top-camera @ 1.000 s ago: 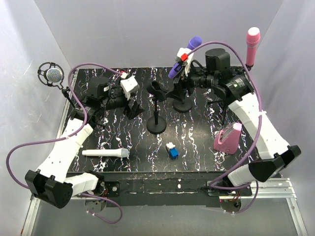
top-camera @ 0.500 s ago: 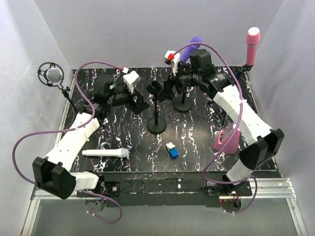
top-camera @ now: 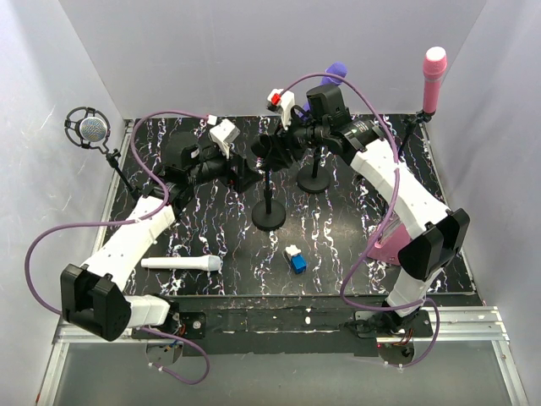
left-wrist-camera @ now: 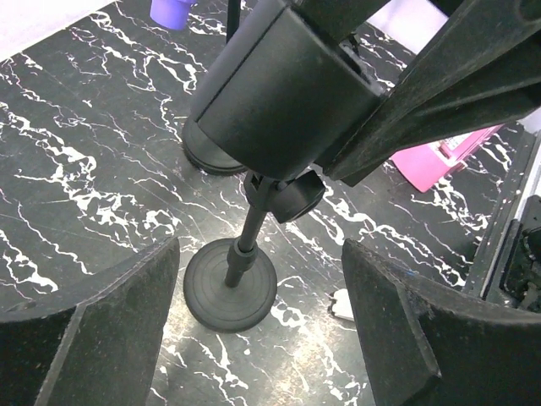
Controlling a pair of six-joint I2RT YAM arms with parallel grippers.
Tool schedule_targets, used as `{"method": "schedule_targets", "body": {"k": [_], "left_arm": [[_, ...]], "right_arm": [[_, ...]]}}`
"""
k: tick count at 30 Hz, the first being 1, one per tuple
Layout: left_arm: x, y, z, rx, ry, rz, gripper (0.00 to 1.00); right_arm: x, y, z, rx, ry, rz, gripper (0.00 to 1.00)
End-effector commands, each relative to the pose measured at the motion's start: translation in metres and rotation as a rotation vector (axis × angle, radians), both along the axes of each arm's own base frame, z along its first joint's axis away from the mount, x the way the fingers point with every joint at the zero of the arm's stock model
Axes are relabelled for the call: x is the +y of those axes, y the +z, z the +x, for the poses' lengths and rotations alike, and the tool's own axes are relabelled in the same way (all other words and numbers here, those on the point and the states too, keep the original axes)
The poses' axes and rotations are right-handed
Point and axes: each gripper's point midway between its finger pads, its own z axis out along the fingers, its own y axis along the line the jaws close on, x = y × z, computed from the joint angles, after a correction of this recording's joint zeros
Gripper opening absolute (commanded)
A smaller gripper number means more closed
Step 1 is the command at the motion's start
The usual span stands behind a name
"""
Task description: Remove the microphone from the stand
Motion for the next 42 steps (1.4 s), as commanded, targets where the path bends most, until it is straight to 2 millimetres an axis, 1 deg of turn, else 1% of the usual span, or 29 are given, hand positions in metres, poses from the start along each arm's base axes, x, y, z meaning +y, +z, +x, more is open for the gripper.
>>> {"method": "schedule_targets", "body": {"k": [1,2,3,6,7,10,13,15,16,19,21,22,24,25,27,29,30,32,34,35,37,38,39,40,42], "left_arm": [[0.000,-0.013,0.004,-0.049,-0.023,0.054,0.76],[0.001,-0.020,0.007,-0.045,-0.020,0.071,0.76],[0.001,-0.026,0.008,-0.055,-0.025,0.089,0.76],[-0.003,-0.045,0.005,-0.038,-0.057,0.092,0.74],[-0.006,-0.049,0.004,-0.027,-0.072,0.081,0.74],[-0.014,-0.063,0.007,-0.006,-0.090,0.042,0.66],[-0.022,-0.086,0.007,0.000,-0.140,0.022,0.61],[-0.028,-0.092,0.014,-0.021,-0.150,-0.002,0.59],[-0.031,-0.098,0.016,-0.017,-0.161,-0.006,0.58],[-0.037,-0.110,0.024,-0.019,-0.177,-0.020,0.52],[-0.039,-0.117,0.029,-0.025,-0.184,-0.021,0.47],[-0.040,-0.118,0.032,-0.030,-0.179,-0.021,0.46],[-0.042,-0.120,0.035,-0.032,-0.180,-0.025,0.41],[-0.042,-0.122,0.036,-0.031,-0.181,-0.027,0.37],[-0.045,-0.122,0.036,-0.036,-0.193,-0.035,0.22],[-0.047,-0.119,0.033,-0.015,-0.192,-0.056,0.03],[-0.047,-0.118,0.033,-0.014,-0.185,-0.057,0.00],[-0.046,-0.115,0.031,-0.031,-0.160,-0.042,0.00],[-0.042,-0.110,0.035,-0.089,-0.077,0.009,0.00],[-0.036,-0.109,0.040,-0.133,0.005,0.052,0.00],[-0.028,-0.108,0.042,-0.228,0.162,0.141,0.00],[-0.018,-0.104,0.047,-0.266,0.276,0.175,0.00],[-0.014,-0.103,0.047,-0.286,0.341,0.200,0.00],[-0.011,-0.106,0.046,-0.287,0.368,0.224,0.00],[-0.007,-0.110,0.044,-0.245,0.421,0.213,0.00]], "right_arm": [[-0.005,0.018,0.002,-0.006,-0.054,0.032,0.61],[-0.005,0.017,0.000,0.011,-0.050,0.034,0.62],[-0.004,0.016,-0.003,0.026,-0.039,0.036,0.59],[-0.004,0.012,-0.007,0.055,-0.040,0.042,0.42],[-0.004,0.010,-0.009,0.067,-0.041,0.038,0.39],[-0.008,0.009,-0.017,0.092,-0.026,0.024,0.35],[-0.013,0.005,-0.027,0.109,0.010,-0.008,0.21],[-0.018,-0.002,-0.031,0.122,0.015,-0.037,0.12],[-0.020,-0.004,-0.034,0.129,0.018,-0.048,0.10],[-0.024,-0.009,-0.037,0.149,0.016,-0.066,0.09],[-0.025,-0.010,-0.036,0.154,0.002,-0.070,0.08],[-0.025,-0.010,-0.034,0.157,-0.009,-0.069,0.08],[-0.025,-0.010,-0.033,0.162,-0.015,-0.068,0.07],[-0.024,-0.009,-0.032,0.163,-0.018,-0.068,0.07],[-0.023,-0.010,-0.030,0.170,-0.031,-0.070,0.06],[-0.022,-0.010,-0.026,0.184,-0.042,-0.067,0.06],[-0.021,-0.009,-0.025,0.188,-0.046,-0.064,0.05],[-0.021,-0.008,-0.019,0.205,-0.085,-0.059,0.01],[-0.021,-0.008,-0.013,0.224,-0.139,-0.055,0.01],[-0.021,-0.007,-0.010,0.234,-0.163,-0.049,0.01],[-0.022,-0.007,-0.005,0.251,-0.207,-0.041,0.01],[-0.021,-0.007,-0.004,0.271,-0.232,-0.035,0.01],[-0.022,-0.008,-0.002,0.282,-0.256,-0.035,0.01],[-0.023,-0.008,0.000,0.294,-0.283,-0.033,0.01],[-0.024,-0.010,0.003,0.304,-0.307,-0.037,0.01]]}}
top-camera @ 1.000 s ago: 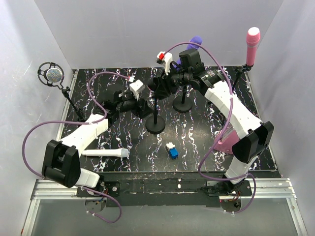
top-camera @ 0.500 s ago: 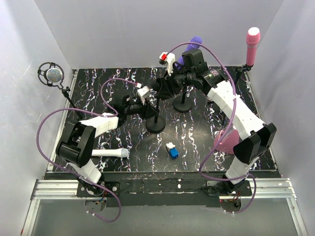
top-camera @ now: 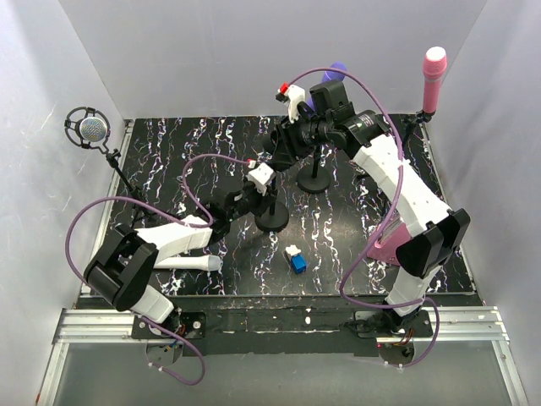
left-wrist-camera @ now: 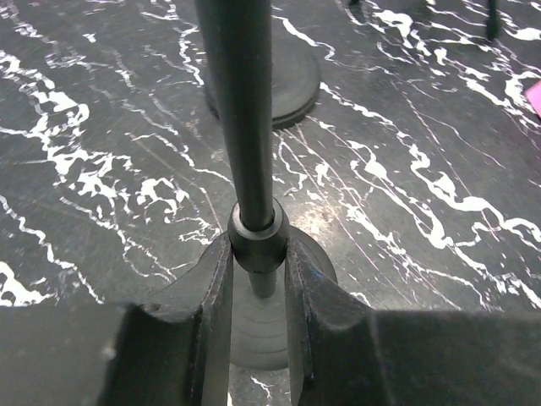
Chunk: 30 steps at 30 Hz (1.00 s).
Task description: Remove the microphone from the stand
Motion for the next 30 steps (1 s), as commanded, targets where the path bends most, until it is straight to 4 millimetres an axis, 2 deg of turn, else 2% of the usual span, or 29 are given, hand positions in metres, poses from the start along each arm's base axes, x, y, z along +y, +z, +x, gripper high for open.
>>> {"method": "schedule_targets", "body": {"k": [1,2,3,4,5,8,11,13,15,18,22,24,27,30], "left_arm": [[0.042,0.029,0.027,-0.125,0.330,0.030,0.00],[0.040,0.027,0.025,-0.105,0.314,0.027,0.01],[0.033,0.023,0.018,-0.078,0.256,0.028,0.18],[0.029,0.023,0.013,-0.068,0.203,0.014,0.40],[0.022,0.025,0.006,-0.065,0.129,-0.009,0.50],[0.005,0.032,-0.009,-0.055,-0.030,-0.048,0.58],[-0.011,0.037,-0.021,-0.033,-0.174,-0.097,0.58],[-0.019,0.036,-0.025,-0.022,-0.234,-0.112,0.54],[-0.025,0.033,-0.028,-0.018,-0.282,-0.116,0.45],[-0.026,0.028,-0.021,-0.032,-0.282,-0.106,0.35],[-0.017,0.022,0.000,-0.048,-0.197,-0.088,0.22],[-0.013,0.018,0.008,-0.034,-0.153,-0.090,0.21],[-0.014,0.021,0.010,-0.040,-0.157,-0.098,0.20],[-0.022,0.025,0.004,-0.040,-0.219,-0.113,0.28]], "right_arm": [[-0.005,-0.009,0.004,0.094,-0.115,-0.025,0.01],[-0.005,-0.009,0.003,0.090,-0.106,-0.027,0.01],[-0.005,-0.010,0.003,0.085,-0.096,-0.029,0.01],[-0.005,-0.010,0.003,0.078,-0.081,-0.024,0.01],[-0.005,-0.011,0.004,0.073,-0.069,-0.023,0.01],[-0.003,-0.011,0.003,0.054,-0.009,-0.014,0.01],[-0.001,-0.011,0.001,0.048,0.042,0.002,0.01],[0.001,-0.010,-0.001,0.049,0.078,0.018,0.01],[0.002,-0.009,-0.002,0.045,0.100,0.026,0.01],[0.003,-0.007,-0.001,0.036,0.115,0.037,0.01],[0.004,-0.005,-0.003,0.043,0.124,0.046,0.01],[0.004,-0.006,-0.005,0.051,0.127,0.049,0.01],[0.004,-0.007,-0.008,0.063,0.134,0.053,0.01],[0.005,-0.009,-0.009,0.069,0.138,0.054,0.01]]}}
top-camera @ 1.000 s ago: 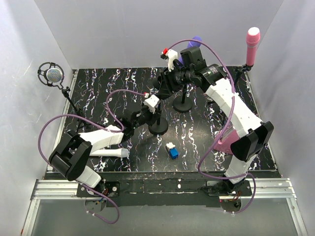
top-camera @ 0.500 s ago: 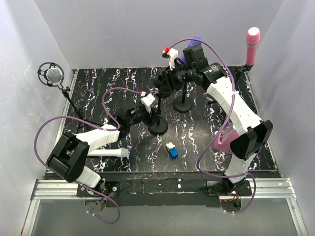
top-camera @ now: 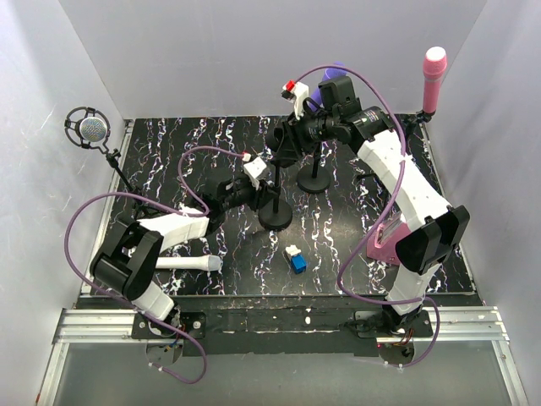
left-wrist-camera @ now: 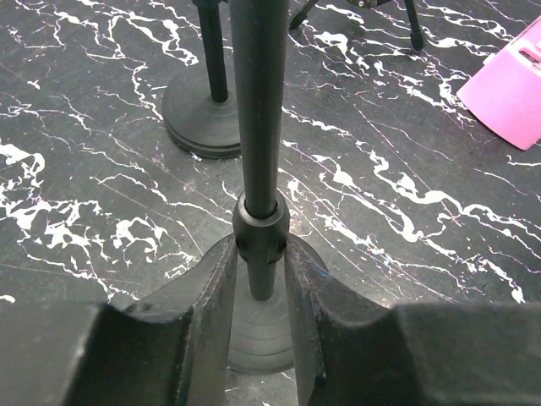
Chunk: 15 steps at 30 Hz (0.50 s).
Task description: Remove the microphone from the stand
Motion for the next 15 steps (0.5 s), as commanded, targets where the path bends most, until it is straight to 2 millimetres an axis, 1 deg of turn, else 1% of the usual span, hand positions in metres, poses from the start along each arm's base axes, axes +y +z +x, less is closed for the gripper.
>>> {"method": "schedule_targets", "body": {"k": [1,2,3,5,6,8,10,11,12,14,15], "left_arm": [[-0.015,0.020,0.001,-0.046,-0.074,-0.041,0.34],[-0.017,0.020,0.001,-0.047,-0.079,-0.046,0.41],[-0.018,0.020,0.001,-0.052,-0.083,-0.046,0.43],[-0.019,0.020,0.003,-0.058,-0.085,-0.046,0.41],[-0.019,0.020,0.004,-0.063,-0.084,-0.046,0.38],[-0.019,0.015,0.004,-0.058,-0.087,-0.038,0.29],[-0.016,0.013,0.008,-0.059,-0.059,-0.025,0.17],[-0.013,0.010,0.011,-0.053,-0.032,-0.015,0.09],[-0.009,0.009,0.016,-0.052,0.022,-0.006,0.00],[0.010,0.014,0.036,-0.043,0.256,-0.005,0.00],[0.026,0.019,0.047,-0.070,0.423,0.007,0.00]], "right_arm": [[0.009,-0.010,-0.017,0.086,0.060,0.010,0.01],[0.010,-0.010,-0.017,0.088,0.063,0.011,0.01],[0.010,-0.011,-0.017,0.089,0.063,0.009,0.01],[0.011,-0.010,-0.017,0.091,0.067,0.010,0.01],[0.011,-0.009,-0.015,0.086,0.067,0.012,0.01],[0.012,-0.009,-0.014,0.087,0.065,0.010,0.01],[0.012,-0.009,-0.013,0.088,0.059,0.011,0.01],[0.013,-0.010,-0.011,0.092,0.047,0.008,0.01],[0.011,-0.010,-0.009,0.103,0.018,0.006,0.01],[0.011,-0.011,-0.005,0.126,-0.031,0.007,0.01],[0.010,-0.010,-0.004,0.153,-0.066,0.015,0.01]]}}
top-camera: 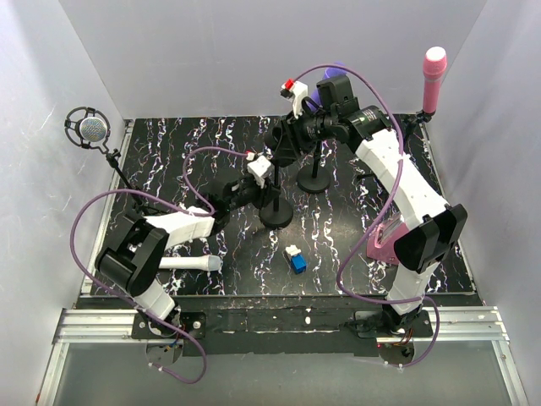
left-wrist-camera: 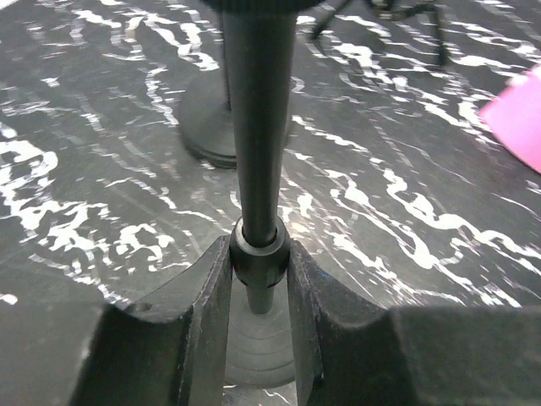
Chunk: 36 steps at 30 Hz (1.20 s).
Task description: Remove the microphone from the stand
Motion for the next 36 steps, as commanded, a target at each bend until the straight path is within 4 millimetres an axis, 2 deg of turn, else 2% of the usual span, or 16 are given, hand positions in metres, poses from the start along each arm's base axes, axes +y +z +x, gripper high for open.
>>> {"method": "schedule_targets", "body": {"k": [1,2,3,5,7,9,10,11,12,14,17,21,29,32,34,36], "left_arm": [[0.040,0.031,0.041,-0.109,0.526,0.021,0.00],[0.050,0.040,0.043,-0.160,0.662,0.037,0.00],[0.049,0.044,0.040,-0.184,0.729,0.057,0.00],[0.035,0.038,0.033,-0.149,0.717,0.102,0.00],[0.031,0.025,0.025,-0.055,0.710,0.085,0.00],[0.026,0.018,0.019,-0.044,0.646,0.105,0.01],[0.021,0.019,0.015,-0.052,0.592,0.103,0.14],[0.021,0.021,0.013,-0.066,0.546,0.101,0.36],[0.016,0.026,0.010,-0.060,0.473,0.081,0.47],[0.010,0.034,0.003,-0.010,0.328,0.025,0.58],[0.002,0.050,-0.013,0.065,0.079,-0.062,0.64],[0.004,0.048,-0.025,0.076,-0.153,-0.089,0.65],[-0.013,0.033,-0.017,0.085,-0.303,-0.108,0.56],[-0.018,0.027,-0.006,0.071,-0.297,-0.100,0.44],[-0.018,0.021,0.001,0.048,-0.284,-0.084,0.29],[-0.015,0.017,0.007,0.047,-0.249,-0.073,0.20]], "right_arm": [[0.006,-0.009,-0.001,0.153,-0.105,0.012,0.01],[0.005,-0.010,0.000,0.176,-0.143,0.014,0.01],[0.005,-0.011,0.001,0.190,-0.167,0.016,0.01],[0.004,-0.011,0.004,0.214,-0.209,0.017,0.01],[0.003,-0.011,0.004,0.220,-0.219,0.016,0.01],[0.002,-0.010,0.006,0.210,-0.226,0.012,0.01],[0.002,-0.010,0.008,0.201,-0.225,0.008,0.01],[0.002,-0.010,0.009,0.190,-0.220,0.007,0.01],[0.003,-0.009,0.010,0.177,-0.205,0.010,0.01],[0.006,-0.007,0.010,0.154,-0.158,0.023,0.01],[0.011,-0.008,0.008,0.121,-0.069,0.036,0.01],[0.015,-0.005,0.004,0.039,0.085,0.070,0.01],[0.017,0.000,0.000,0.007,0.152,0.102,0.01],[0.016,-0.004,-0.002,0.029,0.157,0.100,0.01],[0.017,-0.005,-0.004,0.034,0.159,0.099,0.01],[0.016,-0.006,-0.004,0.042,0.149,0.098,0.01]]}}
